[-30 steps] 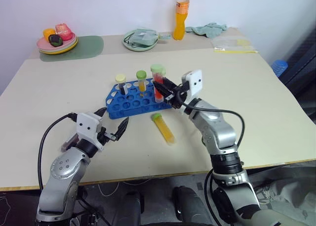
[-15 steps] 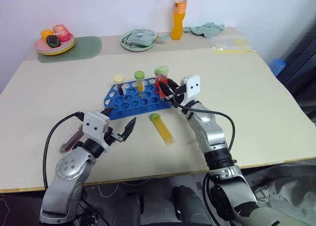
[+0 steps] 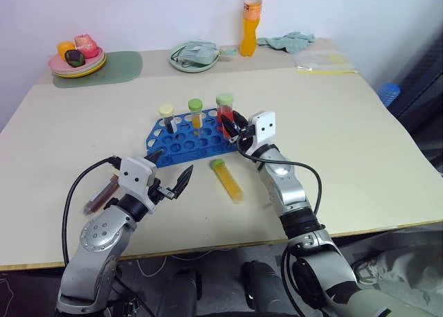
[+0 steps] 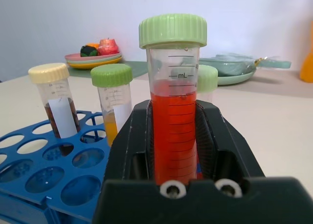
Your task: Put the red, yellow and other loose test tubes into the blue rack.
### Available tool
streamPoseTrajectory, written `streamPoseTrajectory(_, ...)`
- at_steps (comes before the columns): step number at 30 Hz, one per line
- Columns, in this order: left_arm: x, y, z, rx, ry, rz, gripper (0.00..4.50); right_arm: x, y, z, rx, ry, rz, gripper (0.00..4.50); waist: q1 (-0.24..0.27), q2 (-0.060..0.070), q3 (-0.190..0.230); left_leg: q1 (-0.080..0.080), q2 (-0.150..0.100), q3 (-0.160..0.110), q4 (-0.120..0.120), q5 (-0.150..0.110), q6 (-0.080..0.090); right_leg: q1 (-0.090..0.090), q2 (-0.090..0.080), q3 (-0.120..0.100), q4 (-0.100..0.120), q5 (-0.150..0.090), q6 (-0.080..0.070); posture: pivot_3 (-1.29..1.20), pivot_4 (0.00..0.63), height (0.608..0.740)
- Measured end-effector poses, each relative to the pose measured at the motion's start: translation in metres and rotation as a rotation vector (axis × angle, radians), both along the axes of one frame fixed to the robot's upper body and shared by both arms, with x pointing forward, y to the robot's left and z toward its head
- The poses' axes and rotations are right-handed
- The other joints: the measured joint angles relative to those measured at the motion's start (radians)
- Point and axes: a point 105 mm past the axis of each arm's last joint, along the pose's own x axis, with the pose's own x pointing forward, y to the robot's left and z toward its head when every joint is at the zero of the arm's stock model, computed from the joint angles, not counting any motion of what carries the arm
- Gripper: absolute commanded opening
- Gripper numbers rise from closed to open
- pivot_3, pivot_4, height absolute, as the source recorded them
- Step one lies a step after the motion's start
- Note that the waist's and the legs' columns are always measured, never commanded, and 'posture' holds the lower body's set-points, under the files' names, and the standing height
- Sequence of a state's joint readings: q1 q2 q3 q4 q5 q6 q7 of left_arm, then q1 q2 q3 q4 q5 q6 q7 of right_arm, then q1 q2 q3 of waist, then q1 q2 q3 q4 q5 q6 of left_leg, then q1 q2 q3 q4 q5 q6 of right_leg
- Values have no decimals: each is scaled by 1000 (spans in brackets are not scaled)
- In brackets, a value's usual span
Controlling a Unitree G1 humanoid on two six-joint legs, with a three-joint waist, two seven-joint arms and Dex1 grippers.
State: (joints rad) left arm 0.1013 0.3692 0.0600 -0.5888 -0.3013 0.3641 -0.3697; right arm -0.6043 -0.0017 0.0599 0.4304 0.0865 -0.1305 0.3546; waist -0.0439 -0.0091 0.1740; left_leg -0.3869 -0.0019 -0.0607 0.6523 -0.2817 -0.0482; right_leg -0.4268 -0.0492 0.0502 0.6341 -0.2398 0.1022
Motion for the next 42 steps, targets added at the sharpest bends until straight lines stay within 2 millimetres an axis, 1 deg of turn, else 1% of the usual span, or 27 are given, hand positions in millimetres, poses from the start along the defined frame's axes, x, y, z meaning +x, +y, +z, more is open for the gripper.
streamPoseTrajectory(2, 0, 0, 0, 0, 1, -1, 4500, -1, 0, -3, -3, -2, -2, 684, 0, 0, 0, 0, 0, 0, 0, 0, 0, 0, 0, 0, 0, 0, 0, 0, 150, 740)
streamPoseTrajectory(4, 0, 0, 0, 1, 2, -1, 4500, -1, 0, -4, 0, -4, 1, 1740, 0, 0, 0, 0, 0, 0, 0, 0, 0, 0, 0, 0, 0, 0, 0, 0, 150, 740)
streamPoseTrajectory(6, 0, 0, -1, 1, 2, -2, 4500, -1, 1, -5, 2, -1, 4, 2582, 0, 0, 0, 0, 0, 0, 0, 0, 0, 0, 0, 0, 0, 0, 0, 0, 150, 740)
streamPoseTrajectory(7, -1, 0, -1, 1, 2, -2, 4500, -1, 0, -6, 1, 4, 2, 3193, 0, 0, 0, 0, 0, 0, 0, 0, 0, 0, 0, 0, 0, 0, 0, 0, 150, 740)
streamPoseTrajectory(9, -1, 0, -1, 2, 4, -1, 4500, -1, -2, -9, -2, 11, -3, 4158, 0, 0, 0, 0, 0, 0, 0, 0, 0, 0, 0, 0, 0, 0, 0, 0, 150, 740)
streamPoseTrajectory(10, -1, 0, -2, 3, 4, 0, 4500, -1, -4, -11, -9, 15, -8, 4449, 0, 0, 0, 0, 0, 0, 0, 0, 0, 0, 0, 0, 0, 0, 0, 0, 150, 740)
streamPoseTrajectory(12, -1, 1, -2, 5, 6, 2, 4500, -4, -10, -11, -44, 26, -10, 4449, 2, 0, 0, 0, 0, 0, 0, 0, 0, 0, 0, 0, 0, 0, 0, 0, 150, 740)
streamPoseTrajectory(13, -1, 1, -2, 6, 7, 2, 4500, -6, -16, -11, -89, 36, -1, 4449, 5, 0, 0, 0, 0, 0, 0, 0, 0, 0, -1, 0, 0, 0, 0, 0, 150, 740)
streamPoseTrajectory(16, -3, 2, -5, 5, 13, 6, 4500, -17, -45, -16, -242, 112, 23, 4449, 12, 0, 0, -1, -1, 0, 0, 0, 0, 0, -1, 0, -1, 0, 0, 0, 150, 740)
streamPoseTrajectory(19, -4, 1, -6, 6, 19, -3, 4500, -33, -65, -18, -327, 246, 82, 4449, 9, 2, 1, -1, 0, 0, 0, 0, 0, 0, 0, 0, -1, 0, 0, 0, 150, 740)
streamPoseTrajectory(21, -5, 1, -7, 11, 22, -15, 4500, -46, -77, -11, -390, 347, 128, 4449, 7, 2, 1, 0, 0, 0, 0, 0, 0, 0, 0, 0, -1, 0, 0, 0, 150, 740)
streamPoseTrajectory(22, -5, 1, -8, 14, 23, -22, 4500, -52, -81, -5, -404, 396, 147, 4449, 4, 2, 1, 0, 0, 0, 0, 0, 0, 0, 0, 0, -1, 0, 0, 0, 150, 740)
streamPoseTrajectory(24, -5, 2, -11, 29, 34, -37, 4500, -60, -78, 10, -417, 494, 199, 4449, -3, 2, 1, 1, 1, 0, -1, 0, 0, 0, 1, 0, -1, 0, -1, 0, 150, 740)
streamPoseTrajectory(27, -7, 3, -22, 83, 67, -98, 4500, -71, -59, 32, -456, 640, 276, 4449, -3, 3, 1, 2, 2, -1, -1, 0, 1, 0, 3, 0, 0, -1, -3, 0, 150, 740)
streamPoseTrajectory(29, -9, 6, -30, 123, 88, -135, 4500, -74, -50, 38, -479, 718, 278, 4449, 2, 2, 1, 1, 2, -1, -2, 0, 1, 0, 3, -1, 0, -2, -3, 0, 150, 740)
streamPoseTrajectory(31, -15, 8, -38, 166, 115, -188, 4500, -67, -38, 31, -450, 821, 275, 4449, 3, 1, 0, 0, 2, -1, -2, 0, 1, 0, 2, -1, -2, -2, -3, 0, 150, 740)
streamPoseTrajectory(33, -27, 7, -46, 154, 157, -253, 4500, -58, -31, 15, -454, 947, 255, 4449, 1, 1, 0, -1, 1, 1, -2, 0, 1, 0, 0, -1, -3, -2, -3, 0, 150, 740)
streamPoseTrajectory(35, -37, 8, -54, 148, 196, -295, 4500, -55, -24, 5, -472, 1034, 250, 4449, 1, 1, 1, -3, 1, 1, -2, 0, 1, -2, -1, -1, -3, -2, -3, 0, 150, 740)
streamPoseTrajectory(38, -44, 12, -62, 149, 211, -299, 4500, -54, -15, 0, -487, 1102, 251, 4449, 2, 1, 1, -4, 1, 0, -2, -1, 1, -2, -1, -1, -3, -2, -3, 0, 150, 740)
streamPoseTrajectory(42, -50, 15, -67, 155, 206, -279, 4500, -56, -10, -8, -491, 1199, 233, 4449, -1, 1, 1, -3, 1, 0, -2, -1, 1, -2, 0, -1, -3, -2, -3, 0, 150, 740)
